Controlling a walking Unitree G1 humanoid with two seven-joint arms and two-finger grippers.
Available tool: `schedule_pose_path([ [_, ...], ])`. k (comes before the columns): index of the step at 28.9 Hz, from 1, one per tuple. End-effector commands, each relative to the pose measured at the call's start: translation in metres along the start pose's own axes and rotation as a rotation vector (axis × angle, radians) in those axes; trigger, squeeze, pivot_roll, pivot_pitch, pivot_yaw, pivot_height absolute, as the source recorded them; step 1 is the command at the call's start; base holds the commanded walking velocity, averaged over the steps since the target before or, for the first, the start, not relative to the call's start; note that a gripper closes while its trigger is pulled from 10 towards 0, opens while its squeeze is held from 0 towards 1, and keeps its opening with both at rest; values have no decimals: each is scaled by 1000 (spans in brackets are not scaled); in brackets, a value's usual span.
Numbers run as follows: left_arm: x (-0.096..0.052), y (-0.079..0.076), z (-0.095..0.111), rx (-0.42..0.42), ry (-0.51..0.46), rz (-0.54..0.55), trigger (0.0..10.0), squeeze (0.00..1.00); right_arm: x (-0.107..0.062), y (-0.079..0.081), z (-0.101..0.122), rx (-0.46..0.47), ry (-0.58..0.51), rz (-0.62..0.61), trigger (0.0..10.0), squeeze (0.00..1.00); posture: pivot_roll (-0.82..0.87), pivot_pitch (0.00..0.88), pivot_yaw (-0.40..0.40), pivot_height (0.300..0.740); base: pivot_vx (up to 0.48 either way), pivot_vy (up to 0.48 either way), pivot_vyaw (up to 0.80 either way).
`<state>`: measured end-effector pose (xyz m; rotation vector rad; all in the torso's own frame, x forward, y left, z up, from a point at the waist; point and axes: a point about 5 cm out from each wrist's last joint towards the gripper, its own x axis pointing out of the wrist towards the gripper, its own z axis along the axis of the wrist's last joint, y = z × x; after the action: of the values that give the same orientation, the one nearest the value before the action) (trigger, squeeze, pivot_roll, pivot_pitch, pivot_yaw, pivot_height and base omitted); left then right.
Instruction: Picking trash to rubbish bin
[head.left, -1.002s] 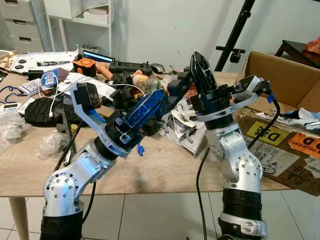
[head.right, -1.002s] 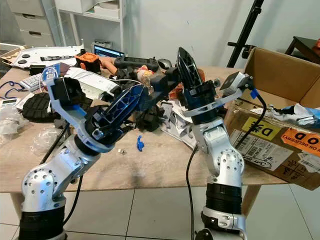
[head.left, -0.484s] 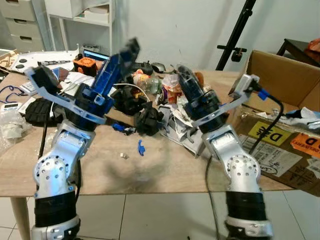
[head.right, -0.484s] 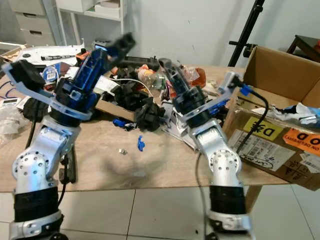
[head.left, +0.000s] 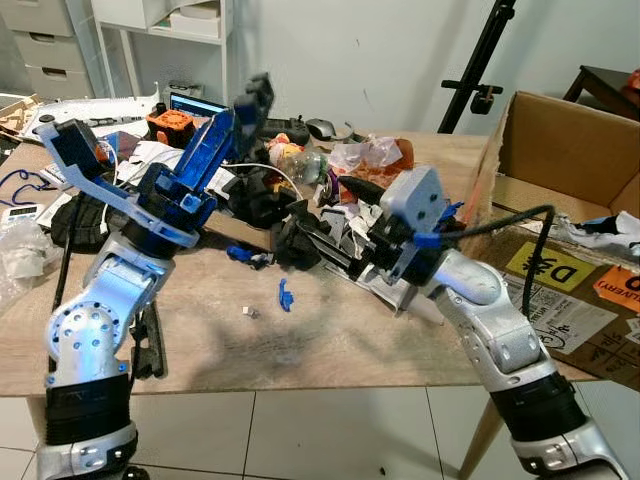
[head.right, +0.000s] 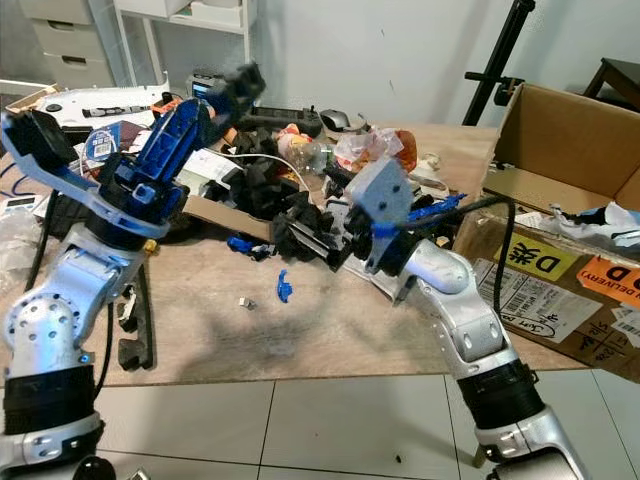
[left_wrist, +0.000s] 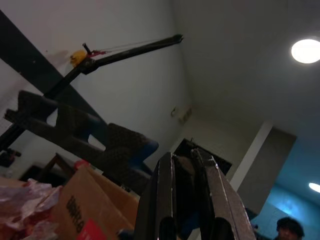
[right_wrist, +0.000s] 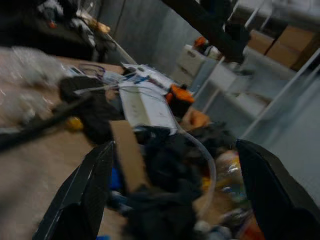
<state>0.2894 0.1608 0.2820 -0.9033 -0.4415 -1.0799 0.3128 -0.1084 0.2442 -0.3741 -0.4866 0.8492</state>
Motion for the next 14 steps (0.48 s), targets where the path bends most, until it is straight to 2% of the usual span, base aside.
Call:
schedule_pose_path([
  [1, -1, -5, -3, -18, 43, -40, 0, 0, 0, 0, 3, -123, -38, 21, 10000, 1000, 1, 126, -85, 740, 0, 0, 0],
  [4, -1, -8, -6, -27, 64, -65, 0, 0, 2, 1, 4, -172, -55, 18, 10000, 1000, 2, 128, -88, 740, 0, 0, 0],
  [5, -1, -9, -6, -30, 70, -74, 0, 0, 2, 1, 3, -159, -63, 5, 10000, 1000, 2, 128, -88, 740, 0, 0, 0],
  [6, -1, -10, -6, -38, 73, -89, 0, 0, 4, -3, 4, -82, -85, -50, 10000, 659, 2, 128, -88, 740, 0, 0, 0],
  [7, -2, -11, -6, -45, 77, -101, 0, 0, 5, -6, 5, -9, -109, -102, 10000, 561, 2, 128, -88, 740, 0, 0, 0],
  [8, -2, -12, -6, -54, 83, -116, 0, 0, 6, -11, 5, 104, -139, -173, 10000, 176, -2, 125, -91, 740, 0, 0, 0],
  [9, -3, -15, -8, -77, 102, -143, 0, 0, 4, -21, 2, 266, -188, -284, 10000, 0, 5, 126, -96, 740, 0, 0, 0],
  [10, -3, -15, -8, -77, 102, -143, 0, 0, 4, -21, 2, 266, -188, -284, 10000, 0, 5, 126, -96, 740, 0, 0, 0],
  [11, -4, -17, -9, -89, 111, -155, 0, 0, 3, -24, 1, 320, -208, -327, 10000, 0, 5, 126, -96, 740, 0, 0, 0],
  [14, -5, -20, -10, -118, 133, -180, 0, 0, 5, -16, -4, 74, -134, -223, 10000, 0, 6, 127, -96, 740, 0, 0, 0],
])
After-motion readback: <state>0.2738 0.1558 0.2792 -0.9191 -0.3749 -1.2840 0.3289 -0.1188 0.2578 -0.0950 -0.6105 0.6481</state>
